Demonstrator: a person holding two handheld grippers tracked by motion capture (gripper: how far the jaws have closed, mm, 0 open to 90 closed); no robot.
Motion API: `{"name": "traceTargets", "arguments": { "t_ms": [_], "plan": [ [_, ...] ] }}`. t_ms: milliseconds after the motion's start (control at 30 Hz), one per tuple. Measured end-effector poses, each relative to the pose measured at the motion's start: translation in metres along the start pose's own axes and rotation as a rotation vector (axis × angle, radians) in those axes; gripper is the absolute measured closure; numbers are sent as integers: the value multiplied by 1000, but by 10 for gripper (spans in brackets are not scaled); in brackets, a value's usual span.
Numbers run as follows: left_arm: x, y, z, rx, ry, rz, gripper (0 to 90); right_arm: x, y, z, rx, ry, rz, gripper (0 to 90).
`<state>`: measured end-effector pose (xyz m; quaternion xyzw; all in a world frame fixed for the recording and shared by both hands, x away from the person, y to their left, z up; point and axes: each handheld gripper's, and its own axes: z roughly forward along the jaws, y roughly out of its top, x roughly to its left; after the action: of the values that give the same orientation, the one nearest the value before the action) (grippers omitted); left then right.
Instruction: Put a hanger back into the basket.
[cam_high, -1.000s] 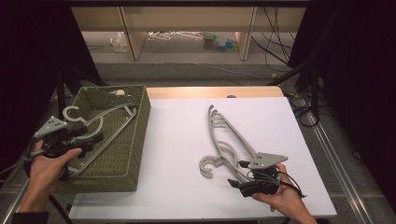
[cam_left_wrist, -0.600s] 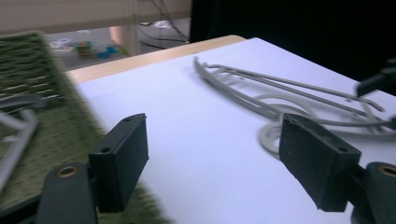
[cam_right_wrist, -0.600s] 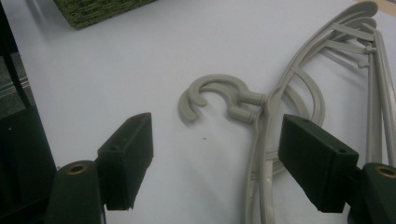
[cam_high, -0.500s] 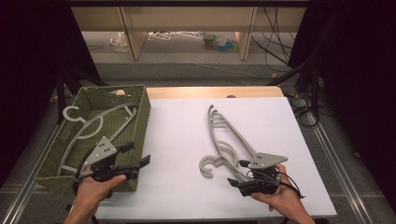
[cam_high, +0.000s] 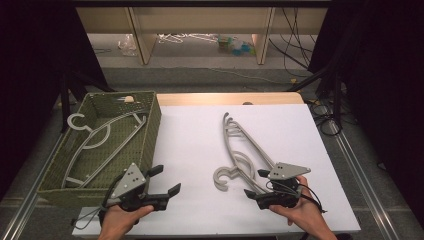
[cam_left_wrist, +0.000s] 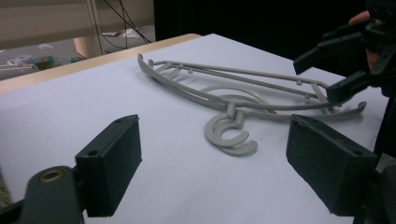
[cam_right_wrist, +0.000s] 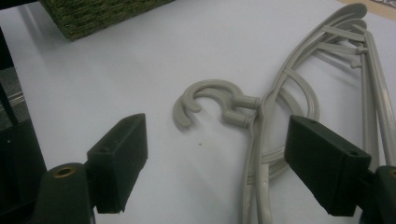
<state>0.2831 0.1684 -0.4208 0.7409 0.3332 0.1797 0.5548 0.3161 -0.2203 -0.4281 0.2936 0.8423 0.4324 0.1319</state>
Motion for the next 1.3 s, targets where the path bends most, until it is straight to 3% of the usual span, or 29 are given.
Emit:
{"name": "traceTargets", "arguments": {
  "t_ms": [100,267,367,700,767,900,933,1067,1233,1300],
  "plan": [
    [-5,-8,6,21,-1,10,162,-1,0,-1,-5,-13,5,180],
    [-13,-18,15,61,-44,-24,163,-2,-3,0,3,-17,-3,177],
    [-16,-20,18,77,-45,35,163,-2,-4,2,17,-14,3,178],
    [-16,-22,20,100,-47,56,163,-7,-7,6,49,-44,-12,183],
    [-16,-22,21,102,-48,51,163,-10,-9,6,69,-43,-7,185],
    [-16,-21,22,94,-52,42,163,-20,-12,7,103,-86,-30,206],
    [-16,-22,21,94,-50,44,163,-21,-12,7,129,-93,-7,207],
    [-15,-21,20,87,-56,51,163,-28,-17,12,172,-110,4,217],
    [-15,-21,20,83,-50,57,164,-29,-17,18,220,-89,2,273],
    [-15,-21,20,86,-51,58,163,-30,-18,25,249,-83,8,341]
  ]
}}
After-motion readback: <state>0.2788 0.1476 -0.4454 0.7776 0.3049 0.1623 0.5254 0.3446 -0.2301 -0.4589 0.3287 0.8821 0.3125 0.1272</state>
